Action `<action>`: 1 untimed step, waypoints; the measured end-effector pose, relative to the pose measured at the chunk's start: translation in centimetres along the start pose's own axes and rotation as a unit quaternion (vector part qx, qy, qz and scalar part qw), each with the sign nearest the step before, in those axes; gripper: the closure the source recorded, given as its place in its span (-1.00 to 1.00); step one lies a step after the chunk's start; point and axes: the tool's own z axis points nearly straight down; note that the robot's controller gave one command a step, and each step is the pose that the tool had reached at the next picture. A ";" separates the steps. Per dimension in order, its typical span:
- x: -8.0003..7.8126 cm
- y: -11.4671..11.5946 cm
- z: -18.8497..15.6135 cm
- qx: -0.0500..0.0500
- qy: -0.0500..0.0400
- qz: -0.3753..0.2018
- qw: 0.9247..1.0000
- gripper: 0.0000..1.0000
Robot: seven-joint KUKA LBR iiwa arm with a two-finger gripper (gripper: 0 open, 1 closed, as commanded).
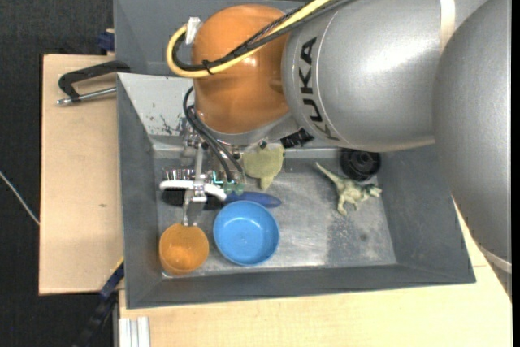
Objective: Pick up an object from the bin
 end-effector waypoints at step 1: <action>-2.2 -4.4 10.7 -0.002 -0.010 -0.148 0.989 -1.00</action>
Offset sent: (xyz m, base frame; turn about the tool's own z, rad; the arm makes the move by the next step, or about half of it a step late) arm 0.0173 -0.0456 -0.1096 -0.2991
